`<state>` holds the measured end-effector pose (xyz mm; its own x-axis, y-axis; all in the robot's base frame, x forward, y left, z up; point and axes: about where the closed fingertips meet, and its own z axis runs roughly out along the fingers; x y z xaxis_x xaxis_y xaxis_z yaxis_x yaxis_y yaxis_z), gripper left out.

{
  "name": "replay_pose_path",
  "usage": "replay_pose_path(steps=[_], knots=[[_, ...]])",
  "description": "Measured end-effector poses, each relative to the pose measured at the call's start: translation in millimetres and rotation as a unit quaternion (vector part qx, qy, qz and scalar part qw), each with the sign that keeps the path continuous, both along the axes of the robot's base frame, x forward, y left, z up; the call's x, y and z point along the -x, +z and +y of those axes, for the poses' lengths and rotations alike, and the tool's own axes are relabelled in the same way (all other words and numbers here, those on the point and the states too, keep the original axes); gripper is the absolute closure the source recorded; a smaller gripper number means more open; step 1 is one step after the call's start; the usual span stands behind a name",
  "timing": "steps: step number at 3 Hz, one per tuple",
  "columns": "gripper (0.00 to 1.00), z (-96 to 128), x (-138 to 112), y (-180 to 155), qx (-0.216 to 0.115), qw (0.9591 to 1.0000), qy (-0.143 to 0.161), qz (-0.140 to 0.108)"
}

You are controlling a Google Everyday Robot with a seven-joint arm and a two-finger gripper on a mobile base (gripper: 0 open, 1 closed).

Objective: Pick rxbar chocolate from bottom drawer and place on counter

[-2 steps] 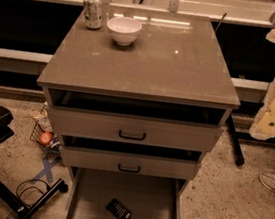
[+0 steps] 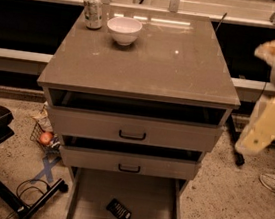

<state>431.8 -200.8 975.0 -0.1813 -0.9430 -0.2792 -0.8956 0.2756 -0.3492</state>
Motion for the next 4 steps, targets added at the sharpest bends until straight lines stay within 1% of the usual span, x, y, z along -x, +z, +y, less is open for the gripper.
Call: replay_pose_path(steps=[1, 2, 3, 4], knots=[[0.00, 1, 20, -55, -0.051, 0.9987, 0.000, -0.002], [0.00, 3, 32, -125, -0.108, 0.9942, 0.001, 0.000], [0.00, 5, 17, -178, -0.163, 0.9863, -0.004, -0.022], [0.00, 3, 8, -177, -0.165, 0.9855, -0.006, -0.041]])
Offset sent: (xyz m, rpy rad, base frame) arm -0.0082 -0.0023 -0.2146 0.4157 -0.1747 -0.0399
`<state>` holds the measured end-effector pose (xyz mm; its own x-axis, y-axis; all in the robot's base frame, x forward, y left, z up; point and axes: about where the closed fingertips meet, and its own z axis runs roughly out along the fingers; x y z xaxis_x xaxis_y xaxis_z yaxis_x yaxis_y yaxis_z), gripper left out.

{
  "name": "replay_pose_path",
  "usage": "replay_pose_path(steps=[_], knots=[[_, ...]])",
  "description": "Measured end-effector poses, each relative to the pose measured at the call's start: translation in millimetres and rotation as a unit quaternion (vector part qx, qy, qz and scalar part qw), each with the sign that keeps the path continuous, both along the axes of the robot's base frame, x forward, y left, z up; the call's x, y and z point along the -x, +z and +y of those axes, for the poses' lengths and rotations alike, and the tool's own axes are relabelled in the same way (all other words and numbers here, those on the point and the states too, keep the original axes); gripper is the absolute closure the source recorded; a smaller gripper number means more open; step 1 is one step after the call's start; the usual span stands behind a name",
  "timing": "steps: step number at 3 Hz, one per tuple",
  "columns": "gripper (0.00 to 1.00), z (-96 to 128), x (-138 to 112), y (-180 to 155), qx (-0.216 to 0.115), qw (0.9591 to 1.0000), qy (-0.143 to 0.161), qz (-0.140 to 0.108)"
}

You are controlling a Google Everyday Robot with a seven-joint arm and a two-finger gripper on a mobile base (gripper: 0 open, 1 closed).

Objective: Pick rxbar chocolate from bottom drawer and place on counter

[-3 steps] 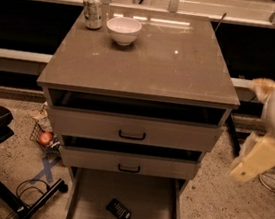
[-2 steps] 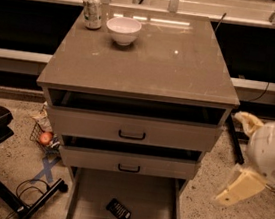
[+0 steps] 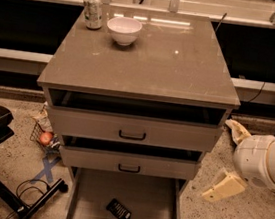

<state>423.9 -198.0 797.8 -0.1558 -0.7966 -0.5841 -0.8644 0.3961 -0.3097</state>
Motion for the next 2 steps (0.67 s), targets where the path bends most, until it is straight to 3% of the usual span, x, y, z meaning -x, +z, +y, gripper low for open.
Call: replay_pose_path(steps=[1, 2], knots=[[0.00, 3, 1, -4, -0.001, 1.0000, 0.002, 0.003], [0.00, 20, -6, -43, -0.016, 0.9998, 0.010, 0.004]])
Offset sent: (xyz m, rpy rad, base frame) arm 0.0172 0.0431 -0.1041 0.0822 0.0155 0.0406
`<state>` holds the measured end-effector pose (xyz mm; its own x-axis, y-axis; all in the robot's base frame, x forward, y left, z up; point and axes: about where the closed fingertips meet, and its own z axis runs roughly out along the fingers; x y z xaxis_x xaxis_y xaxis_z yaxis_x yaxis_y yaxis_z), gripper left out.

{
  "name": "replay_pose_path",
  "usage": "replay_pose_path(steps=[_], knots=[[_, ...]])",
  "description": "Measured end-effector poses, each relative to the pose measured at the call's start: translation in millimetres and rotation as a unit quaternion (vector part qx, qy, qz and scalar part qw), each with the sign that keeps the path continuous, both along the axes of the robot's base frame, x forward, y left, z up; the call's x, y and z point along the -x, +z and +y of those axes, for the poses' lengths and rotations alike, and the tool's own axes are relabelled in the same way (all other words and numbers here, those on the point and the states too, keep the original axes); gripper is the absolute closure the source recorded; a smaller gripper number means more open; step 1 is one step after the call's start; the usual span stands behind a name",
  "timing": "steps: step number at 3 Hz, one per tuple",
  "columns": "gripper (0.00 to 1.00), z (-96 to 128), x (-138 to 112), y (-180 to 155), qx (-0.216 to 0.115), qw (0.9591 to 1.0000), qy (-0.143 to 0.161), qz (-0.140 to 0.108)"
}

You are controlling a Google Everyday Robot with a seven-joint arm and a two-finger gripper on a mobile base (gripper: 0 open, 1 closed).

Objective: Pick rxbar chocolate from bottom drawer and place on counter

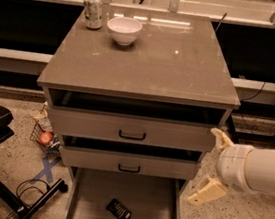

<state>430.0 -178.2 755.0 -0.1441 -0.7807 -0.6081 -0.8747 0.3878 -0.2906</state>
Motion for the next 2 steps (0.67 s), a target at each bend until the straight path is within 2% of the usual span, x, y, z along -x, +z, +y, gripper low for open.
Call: replay_pose_path(steps=[1, 2], knots=[[0.00, 21, -4, -72, -0.041, 0.9992, 0.003, 0.000], [0.00, 29, -17, -140, -0.070, 0.9974, -0.002, -0.016]])
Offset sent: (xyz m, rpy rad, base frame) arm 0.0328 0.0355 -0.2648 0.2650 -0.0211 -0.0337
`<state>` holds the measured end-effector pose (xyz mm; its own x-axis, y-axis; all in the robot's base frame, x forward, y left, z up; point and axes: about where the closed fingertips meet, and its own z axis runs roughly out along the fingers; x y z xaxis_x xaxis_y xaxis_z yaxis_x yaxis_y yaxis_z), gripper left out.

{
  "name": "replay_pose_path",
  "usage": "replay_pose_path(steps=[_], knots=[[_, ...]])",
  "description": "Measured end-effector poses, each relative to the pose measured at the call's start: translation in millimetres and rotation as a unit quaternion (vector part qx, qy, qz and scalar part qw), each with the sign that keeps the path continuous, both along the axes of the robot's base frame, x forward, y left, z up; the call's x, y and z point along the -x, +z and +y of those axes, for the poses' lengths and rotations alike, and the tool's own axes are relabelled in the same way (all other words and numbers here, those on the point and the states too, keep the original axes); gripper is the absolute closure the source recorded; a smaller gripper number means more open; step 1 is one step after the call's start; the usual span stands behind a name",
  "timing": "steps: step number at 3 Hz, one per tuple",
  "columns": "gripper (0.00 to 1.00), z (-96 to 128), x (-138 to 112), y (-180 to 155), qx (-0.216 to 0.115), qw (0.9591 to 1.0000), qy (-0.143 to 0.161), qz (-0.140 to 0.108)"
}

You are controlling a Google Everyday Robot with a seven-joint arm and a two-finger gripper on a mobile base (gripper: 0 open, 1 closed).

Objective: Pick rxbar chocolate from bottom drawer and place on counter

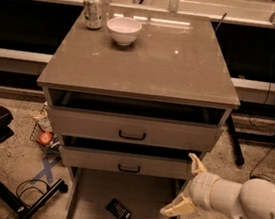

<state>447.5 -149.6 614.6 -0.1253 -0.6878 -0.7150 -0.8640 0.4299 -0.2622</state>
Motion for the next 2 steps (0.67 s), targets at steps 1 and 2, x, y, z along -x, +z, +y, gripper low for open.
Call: replay_pose_path(steps=[1, 2], knots=[[0.00, 3, -16, -56, -0.021, 0.9996, -0.002, -0.019], [0.00, 8, -21, -117, -0.044, 0.9989, -0.008, -0.013]])
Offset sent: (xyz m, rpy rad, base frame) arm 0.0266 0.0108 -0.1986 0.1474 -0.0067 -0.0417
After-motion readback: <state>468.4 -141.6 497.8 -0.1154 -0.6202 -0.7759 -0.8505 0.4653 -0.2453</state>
